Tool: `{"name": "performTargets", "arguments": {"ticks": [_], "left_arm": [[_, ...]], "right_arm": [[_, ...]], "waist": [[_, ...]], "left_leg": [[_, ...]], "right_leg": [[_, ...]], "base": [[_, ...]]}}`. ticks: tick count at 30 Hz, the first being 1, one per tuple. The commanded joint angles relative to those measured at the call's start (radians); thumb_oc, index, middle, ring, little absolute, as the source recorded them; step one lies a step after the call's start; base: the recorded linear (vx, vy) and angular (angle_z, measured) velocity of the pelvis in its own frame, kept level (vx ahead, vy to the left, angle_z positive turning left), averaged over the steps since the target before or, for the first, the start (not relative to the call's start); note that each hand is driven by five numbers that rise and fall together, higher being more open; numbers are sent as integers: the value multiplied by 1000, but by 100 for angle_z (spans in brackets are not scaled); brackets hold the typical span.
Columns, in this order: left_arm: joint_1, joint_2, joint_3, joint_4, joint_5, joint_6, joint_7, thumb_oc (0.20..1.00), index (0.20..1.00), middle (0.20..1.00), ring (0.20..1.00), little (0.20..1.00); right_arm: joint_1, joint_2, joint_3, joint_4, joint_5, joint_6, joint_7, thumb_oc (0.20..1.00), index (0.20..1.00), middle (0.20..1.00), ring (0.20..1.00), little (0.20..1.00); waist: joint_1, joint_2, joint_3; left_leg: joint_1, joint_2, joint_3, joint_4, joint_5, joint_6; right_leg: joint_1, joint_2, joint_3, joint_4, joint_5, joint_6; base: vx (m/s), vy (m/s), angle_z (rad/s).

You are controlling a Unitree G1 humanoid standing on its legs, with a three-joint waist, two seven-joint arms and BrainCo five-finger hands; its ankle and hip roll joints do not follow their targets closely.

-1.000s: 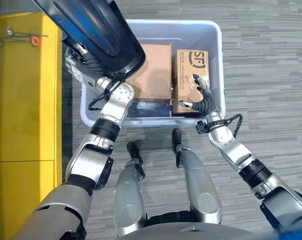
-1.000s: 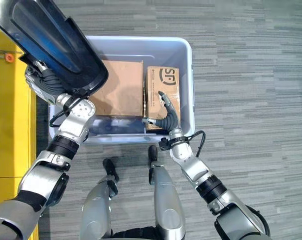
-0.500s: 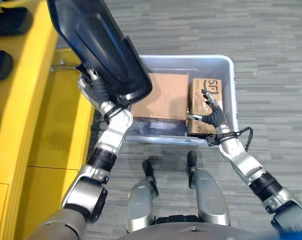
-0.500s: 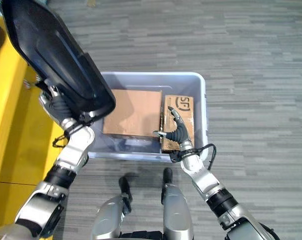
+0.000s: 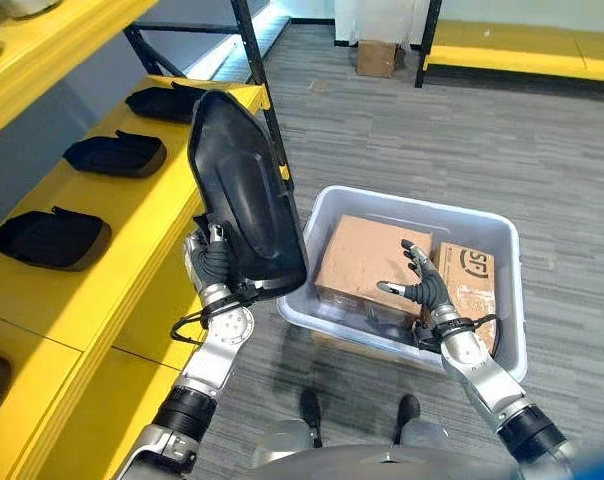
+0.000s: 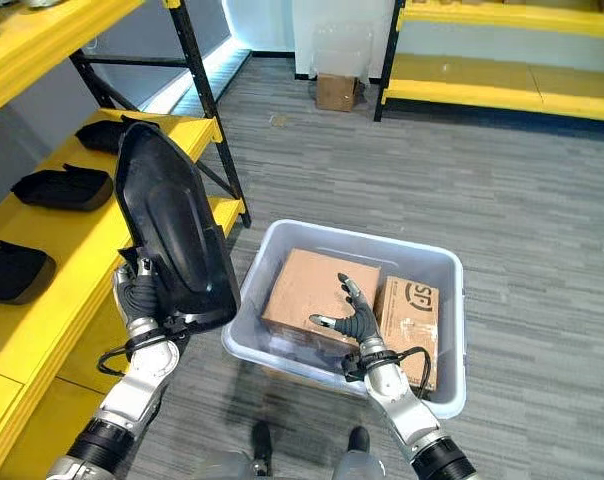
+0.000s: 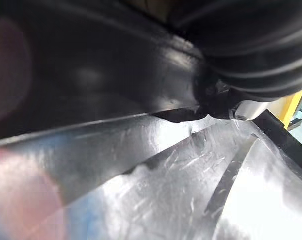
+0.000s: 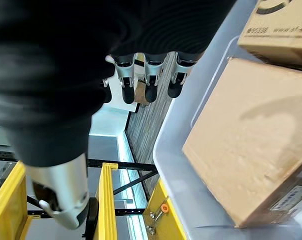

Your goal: Move parts from the plastic box to the shelf.

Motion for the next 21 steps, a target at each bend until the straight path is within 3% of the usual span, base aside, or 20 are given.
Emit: {"name": "performTargets", "arguments": {"ticks": [1, 2, 3, 5, 8, 13, 15, 16, 18, 19, 20, 21], "left_arm": [[-84, 27, 4, -58, 55, -66, -4, 200, 200, 200, 200, 200], [-51, 42, 14, -73, 78, -80, -45, 200, 200, 200, 200, 200], [-43, 45, 15, -73, 79, -89, -60, 200, 200, 200, 200, 200], [-26, 45, 7, -78, 73, -95, -80, 200, 200, 200, 200, 200], [5, 31, -8, -80, 104, -121, -80, 200, 200, 200, 200, 200], [61, 18, 11, -94, 103, -164, -81, 200, 200, 200, 200, 200], [74, 21, 16, -102, 102, -175, -94, 200, 200, 200, 200, 200], [76, 21, 15, -105, 101, -173, -102, 200, 200, 200, 200, 200], [63, 17, 2, -99, 101, -171, -125, 200, 200, 200, 200, 200], [63, 17, 2, -99, 101, -171, -125, 200, 200, 200, 200, 200], [49, 19, -17, -98, 109, -169, -121, 200, 200, 200, 200, 200], [48, 19, -20, -98, 112, -168, -116, 200, 200, 200, 200, 200]], "right_arm": [[-20, -6, -6, -66, -7, -52, 6, 1000, 1000, 1000, 1000, 1000], [-9, 8, -17, -66, -3, -66, 8, 1000, 1000, 1000, 1000, 1000], [-2, 7, -23, -71, -1, -68, 3, 1000, 1000, 1000, 1000, 1000], [11, 1, -34, -77, 5, -67, -2, 1000, 1000, 1000, 1000, 1000], [16, -13, -42, -64, 14, -83, -12, 1000, 1000, 1000, 1000, 1000], [-6, -31, -43, -41, 11, -122, -23, 1000, 1000, 1000, 1000, 1000], [-12, -32, -40, -39, -6, -135, -36, 1000, 1000, 1000, 1000, 1000], [-11, -35, -38, -42, -9, -136, -43, 1000, 1000, 1000, 1000, 1000], [-9, -43, -37, -51, -19, -135, -76, 1000, 1000, 1000, 1000, 1000], [-10, -43, -37, -51, -19, -135, -76, 1000, 1000, 1000, 1000, 1000], [-8, -49, -35, -54, -24, -141, -92, 1000, 1000, 1000, 1000, 1000], [-7, -51, -37, -54, -27, -144, -93, 1000, 1000, 1000, 1000, 1000]], "waist": [[6, -7, -2], [7, -7, -4], [0, -10, -6], [-14, -15, -15], [-26, -26, -27], [15, -35, -20], [25, -30, -16], [25, -28, -15], [7, -22, -10], [6, -22, -10], [-11, -19, -10], [-16, -19, -9]], "left_leg": [[-51, 14, 23, 47, 0, -7], [-34, -15, 6, 24, -12, 25], [-31, -24, -17, 16, -11, 29], [-34, -40, -76, 9, -6, 26], [-59, -73, -155, 16, 15, 17], [-165, -110, -244, 95, 29, -1], [-186, -122, -245, 108, 28, 0], [-193, -122, -232, 114, 28, -3], [-196, -99, -138, 124, 25, -17], [-197, -99, -138, 124, 24, -17], [-200, -61, -72, 140, 29, -35], [-200, -51, -64, 151, 25, -40]], "right_leg": [[62, -64, -86, 39, 4, 52], [49, -6, -56, 116, -40, 39], [40, 33, -23, 134, -66, 23], [37, 124, 47, 121, -98, -18], [43, 226, 149, 80, -97, -62], [59, 232, 172, 20, -75, -81], [60, 225, 167, 3, -69, -80], [64, 221, 159, -6, -66, -79], [72, 203, 117, -33, -56, -72], [72, 203, 116, -33, -55, -72], [73, 182, 89, -45, -48, -67], [77, 177, 82, -48, -47, -67]], "base": [[-24, 86, -4], [-23, 80, -3], [-25, 66, 11], [15, -42, 57], [12, -55, 75], [-77, -149, 53], [-112, -114, 29], [-105, -70, 30], [-103, -27, 36], [-111, 24, 55], [-79, 30, 68], [-95, 43, 63]]}}
